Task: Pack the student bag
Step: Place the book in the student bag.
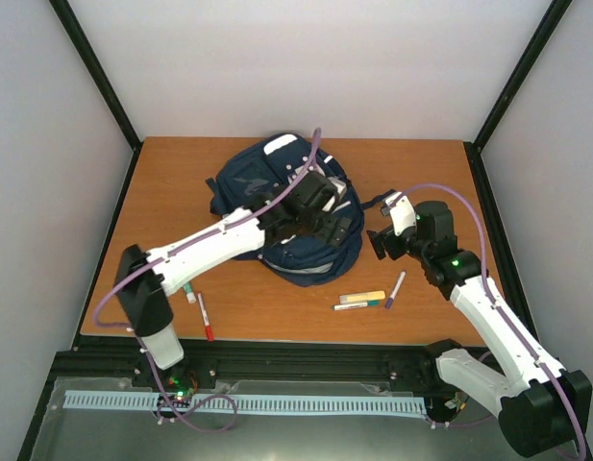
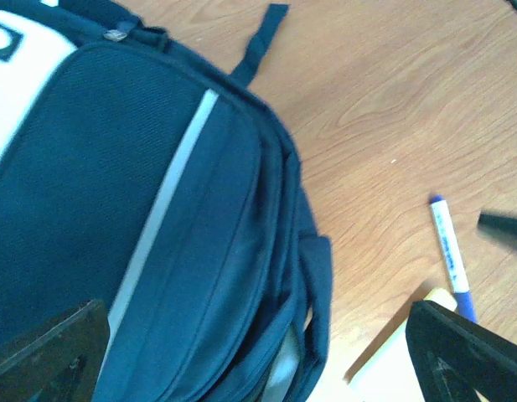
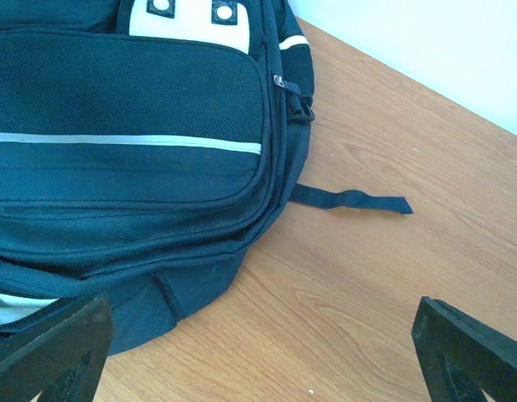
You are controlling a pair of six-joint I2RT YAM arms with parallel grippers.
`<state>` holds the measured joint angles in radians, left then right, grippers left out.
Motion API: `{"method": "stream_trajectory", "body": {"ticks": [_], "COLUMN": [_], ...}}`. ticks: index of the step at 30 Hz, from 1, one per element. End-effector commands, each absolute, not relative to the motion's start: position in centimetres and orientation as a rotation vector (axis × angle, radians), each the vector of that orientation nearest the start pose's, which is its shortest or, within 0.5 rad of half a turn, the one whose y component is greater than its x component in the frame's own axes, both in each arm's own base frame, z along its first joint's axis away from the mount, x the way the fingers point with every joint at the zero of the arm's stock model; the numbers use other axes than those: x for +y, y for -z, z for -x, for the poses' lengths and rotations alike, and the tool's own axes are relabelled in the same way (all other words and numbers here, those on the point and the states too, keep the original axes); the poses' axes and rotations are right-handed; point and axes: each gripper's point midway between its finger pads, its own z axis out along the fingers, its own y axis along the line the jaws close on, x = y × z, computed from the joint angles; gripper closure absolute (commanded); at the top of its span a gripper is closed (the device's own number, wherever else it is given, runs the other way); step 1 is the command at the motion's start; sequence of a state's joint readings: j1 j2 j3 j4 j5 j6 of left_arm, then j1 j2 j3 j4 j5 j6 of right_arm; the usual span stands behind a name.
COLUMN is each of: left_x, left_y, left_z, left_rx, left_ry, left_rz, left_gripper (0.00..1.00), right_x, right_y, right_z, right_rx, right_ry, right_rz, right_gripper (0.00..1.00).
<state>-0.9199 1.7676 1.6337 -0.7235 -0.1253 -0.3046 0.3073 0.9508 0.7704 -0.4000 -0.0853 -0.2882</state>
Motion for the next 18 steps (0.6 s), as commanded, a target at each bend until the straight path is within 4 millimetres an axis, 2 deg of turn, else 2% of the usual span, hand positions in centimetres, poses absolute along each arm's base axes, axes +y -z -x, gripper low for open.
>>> {"method": "stream_trajectory", "body": {"ticks": [1,5,8,11,13,15,18], "left_x": [-33.2,-31.6,-30.0,-26.0,-21.6,-17.9,-17.1], "left_y": [-22.3,-22.5,-22.8,-23.1,-22.0,-19.4,-15.7], "left_z": [-30.6,-29.9,-29.7,-31.0,-31.9,-32.8,-33.2], "left_rx": [2.297,2.245,2.219,2.211,2.259,2.368,2.477], "left_ry": [0.263,0.265,0.268,0.118,-0.046,-0.206,-0.291], "left_rz": [-0.674,-0.646,-0.563,-0.323,-0.059,0.069,-0.016], "left_gripper": [0.00,0.00,0.00,0.00,0.00,0.00,0.00], "right_x": [11.2,11.5,11.6,11.7,11.8,12.0,12.3], "right_y": [-21.1,-20.9,-20.7,-20.6,-20.5,-20.4,-20.1], "right_z": [-30.6,-30.4,-30.3,-30.3,-30.2,-30.2,-30.1], "right_rx": [2.030,2.035,2.038,2.040,2.044,2.048,2.055], "right_ry": [-0.110,-0.129,-0.137,-0.146,-0.153,-0.164,-0.188], "right_rz": [0.676,0.695,0.701,0.708,0.712,0.719,0.734], "right_gripper": [0.00,0.00,0.00,0.00,0.00,0.00,0.00]}}
